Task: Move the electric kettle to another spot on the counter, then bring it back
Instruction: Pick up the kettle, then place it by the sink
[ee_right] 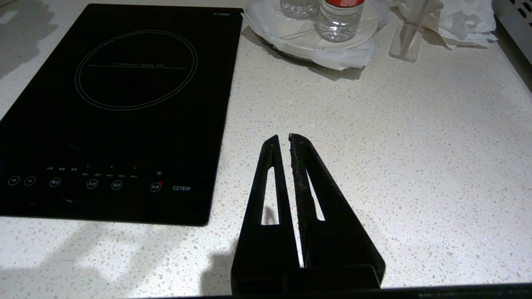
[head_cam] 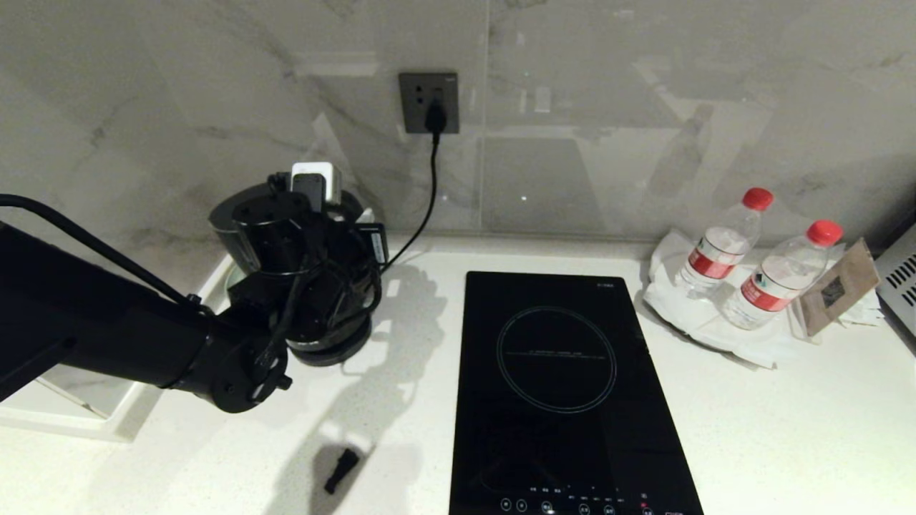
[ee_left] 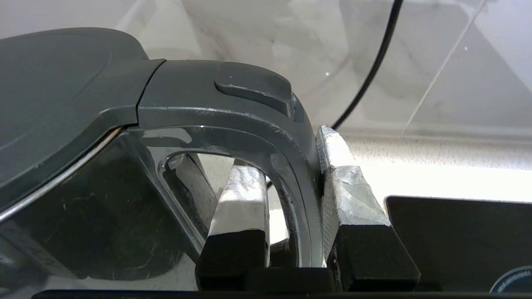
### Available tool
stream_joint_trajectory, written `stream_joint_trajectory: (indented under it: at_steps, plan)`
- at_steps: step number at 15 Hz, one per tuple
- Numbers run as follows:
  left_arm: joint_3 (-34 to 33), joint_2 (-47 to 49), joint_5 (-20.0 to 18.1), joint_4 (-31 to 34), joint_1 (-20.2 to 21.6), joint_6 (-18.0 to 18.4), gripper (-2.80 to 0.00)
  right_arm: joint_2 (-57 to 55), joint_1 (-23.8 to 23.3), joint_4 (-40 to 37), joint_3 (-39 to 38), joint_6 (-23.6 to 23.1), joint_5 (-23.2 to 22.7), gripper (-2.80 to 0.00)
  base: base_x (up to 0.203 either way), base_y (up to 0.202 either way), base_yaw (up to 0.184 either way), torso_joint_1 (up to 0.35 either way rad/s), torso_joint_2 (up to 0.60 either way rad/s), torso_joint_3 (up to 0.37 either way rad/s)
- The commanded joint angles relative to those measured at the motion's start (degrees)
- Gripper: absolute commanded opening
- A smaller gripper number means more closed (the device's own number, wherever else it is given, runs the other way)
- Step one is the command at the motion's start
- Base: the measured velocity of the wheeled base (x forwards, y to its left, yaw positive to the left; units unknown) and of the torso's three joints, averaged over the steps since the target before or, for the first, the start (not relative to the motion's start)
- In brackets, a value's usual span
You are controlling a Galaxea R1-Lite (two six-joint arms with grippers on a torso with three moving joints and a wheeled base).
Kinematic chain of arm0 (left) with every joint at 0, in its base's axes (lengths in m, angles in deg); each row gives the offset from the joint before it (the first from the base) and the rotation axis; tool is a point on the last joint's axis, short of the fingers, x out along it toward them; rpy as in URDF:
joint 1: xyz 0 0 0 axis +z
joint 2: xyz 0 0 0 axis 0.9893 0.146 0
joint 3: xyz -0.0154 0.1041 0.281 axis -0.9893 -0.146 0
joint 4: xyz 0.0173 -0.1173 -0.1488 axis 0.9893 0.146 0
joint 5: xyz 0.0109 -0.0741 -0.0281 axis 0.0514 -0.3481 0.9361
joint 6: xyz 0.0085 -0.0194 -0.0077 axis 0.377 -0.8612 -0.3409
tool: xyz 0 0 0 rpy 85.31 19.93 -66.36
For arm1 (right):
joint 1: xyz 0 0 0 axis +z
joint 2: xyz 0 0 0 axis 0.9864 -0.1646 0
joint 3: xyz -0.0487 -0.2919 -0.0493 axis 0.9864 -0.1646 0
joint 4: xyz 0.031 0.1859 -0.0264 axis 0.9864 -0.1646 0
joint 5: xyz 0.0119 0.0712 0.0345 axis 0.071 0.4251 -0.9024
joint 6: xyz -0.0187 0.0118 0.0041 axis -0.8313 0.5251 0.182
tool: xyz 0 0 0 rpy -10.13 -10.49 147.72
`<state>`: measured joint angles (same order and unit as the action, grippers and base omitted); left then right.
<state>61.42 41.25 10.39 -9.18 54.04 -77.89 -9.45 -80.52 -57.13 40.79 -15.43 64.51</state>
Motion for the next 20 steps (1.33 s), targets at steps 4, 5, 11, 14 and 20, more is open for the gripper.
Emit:
stream_joint_trajectory:
  at_steps: [4,5,11,14,20]
  plan:
    - [-0.3,-1.3,0.2,-0.4,0.1,0.0,-2.8,0.0,0.0,0.0,0.0,0.0,0.0,-2.8,0.0,0.0,0.0,0.0,0.0,0.0]
    - [-0.5,-1.3,0.2,-0.4,0.1,-0.1,-2.8,0.0,0.0,0.0,0.0,0.0,0.0,-2.8,0.0,0.0,0.0,0.0,0.0,0.0]
    - [-0.3,-3.0,0.1,-0.2,0.4,-0.1,-2.8,0.0,0.0,0.0,0.0,0.0,0.0,-2.8,0.0,0.0,0.0,0.0,0.0,0.0]
    - [-2.7,-6.1,0.1,-0.2,0.2,-0.1,-2.8,0.0,0.0,0.0,0.0,0.0,0.0,-2.8,0.0,0.0,0.0,0.0,0.0,0.0]
    - [-11.9,-12.6,-0.3,-0.4,0.1,-0.3,-2.8,0.0,0.0,0.0,0.0,0.0,-0.1,-2.8,0.0,0.0,0.0,0.0,0.0,0.0]
